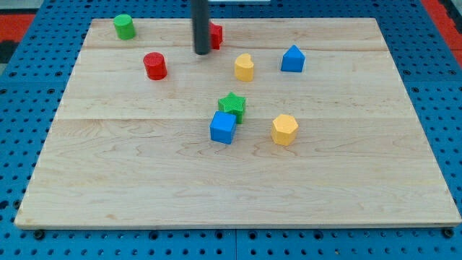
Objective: Move the red circle to the top right of the board
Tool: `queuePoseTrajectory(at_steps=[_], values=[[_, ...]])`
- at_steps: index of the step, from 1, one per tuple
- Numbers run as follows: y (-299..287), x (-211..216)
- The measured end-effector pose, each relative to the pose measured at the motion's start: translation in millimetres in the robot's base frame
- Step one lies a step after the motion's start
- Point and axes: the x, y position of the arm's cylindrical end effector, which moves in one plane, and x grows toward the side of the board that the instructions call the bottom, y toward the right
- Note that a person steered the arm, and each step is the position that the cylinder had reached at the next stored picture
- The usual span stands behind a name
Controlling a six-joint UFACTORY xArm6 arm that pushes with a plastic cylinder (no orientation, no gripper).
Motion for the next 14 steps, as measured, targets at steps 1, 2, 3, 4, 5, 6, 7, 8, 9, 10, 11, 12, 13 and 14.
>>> queuePoseTrajectory(at_steps=[1,2,3,4,5,6,7,8,9,10,11,12,13,14], values=[[31.2,-25.4],[60.9,-23.9],[-42.2,29.4],[-114.6,-16.5],[-173.6,44.9],[-135.8,108.4],[-103.9,74.4],[-146.8,70.0],[-118.6,32.5],[-11.0,35.0],[-65.8,77.1],[-5.9,74.8],[41.4,54.4],[54.4,43.4]])
